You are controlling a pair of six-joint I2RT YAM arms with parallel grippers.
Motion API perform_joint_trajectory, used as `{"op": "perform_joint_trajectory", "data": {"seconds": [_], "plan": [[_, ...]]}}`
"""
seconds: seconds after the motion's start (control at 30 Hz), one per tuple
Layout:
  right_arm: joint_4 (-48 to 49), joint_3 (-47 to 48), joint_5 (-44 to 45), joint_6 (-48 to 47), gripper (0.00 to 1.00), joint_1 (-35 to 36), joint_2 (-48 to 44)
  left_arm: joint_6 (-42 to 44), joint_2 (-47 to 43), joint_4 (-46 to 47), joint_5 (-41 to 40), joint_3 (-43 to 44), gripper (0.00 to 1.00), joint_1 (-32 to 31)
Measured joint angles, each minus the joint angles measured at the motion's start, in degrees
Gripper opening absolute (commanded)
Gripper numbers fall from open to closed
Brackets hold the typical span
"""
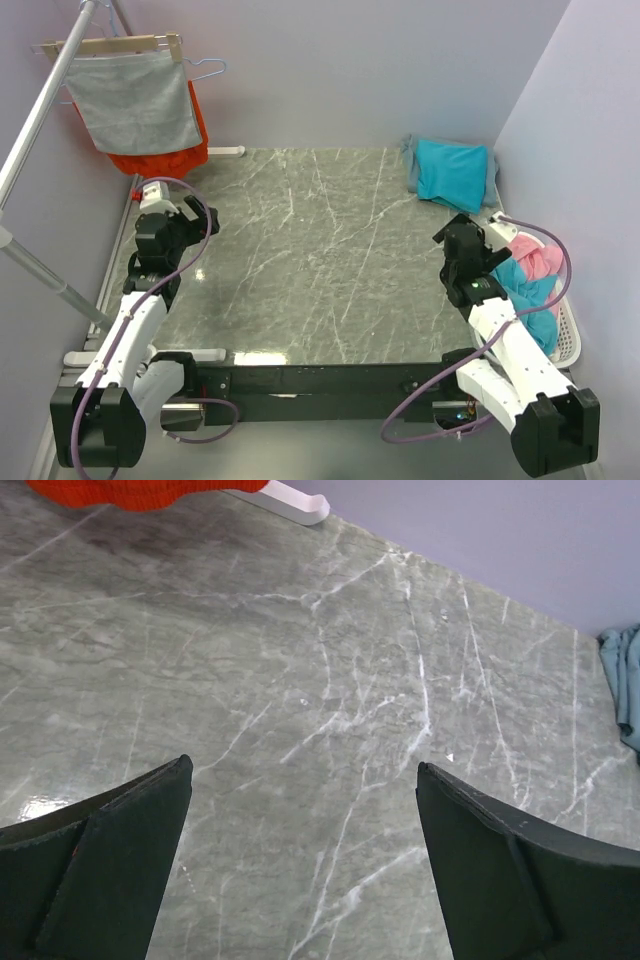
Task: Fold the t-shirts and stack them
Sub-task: Grab the tshirt from the pile
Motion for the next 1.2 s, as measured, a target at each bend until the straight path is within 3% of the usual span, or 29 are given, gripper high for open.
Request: {"op": "perform_joint_trajectory", "data": {"seconds": [0.23, 0.53, 0.93, 1.2], "plan": [[-10.8, 0.0, 6.9, 4.3, 1.00, 0.0, -7.3, 0.6, 1.2, -1.4, -0.5, 0.3, 1.00, 0.0], [-29.1, 3.3, 16.5, 14.8, 1.00, -1.1, -13.0, 2.0, 2.4, 1.6, 9.7, -0.2, 0.99, 0.0], [-45.2, 10.3, 17.1, 26.5, 0.98, -6.0, -4.6, 1.5, 21.2, 0.7, 16.1, 5.3, 0.99, 0.0], [-58.3, 13.2, 15.4, 42.0, 0.92, -6.6, 2.4, 1.7, 30.9, -0.2, 23.1, 11.4, 0.99, 0.0]]}}
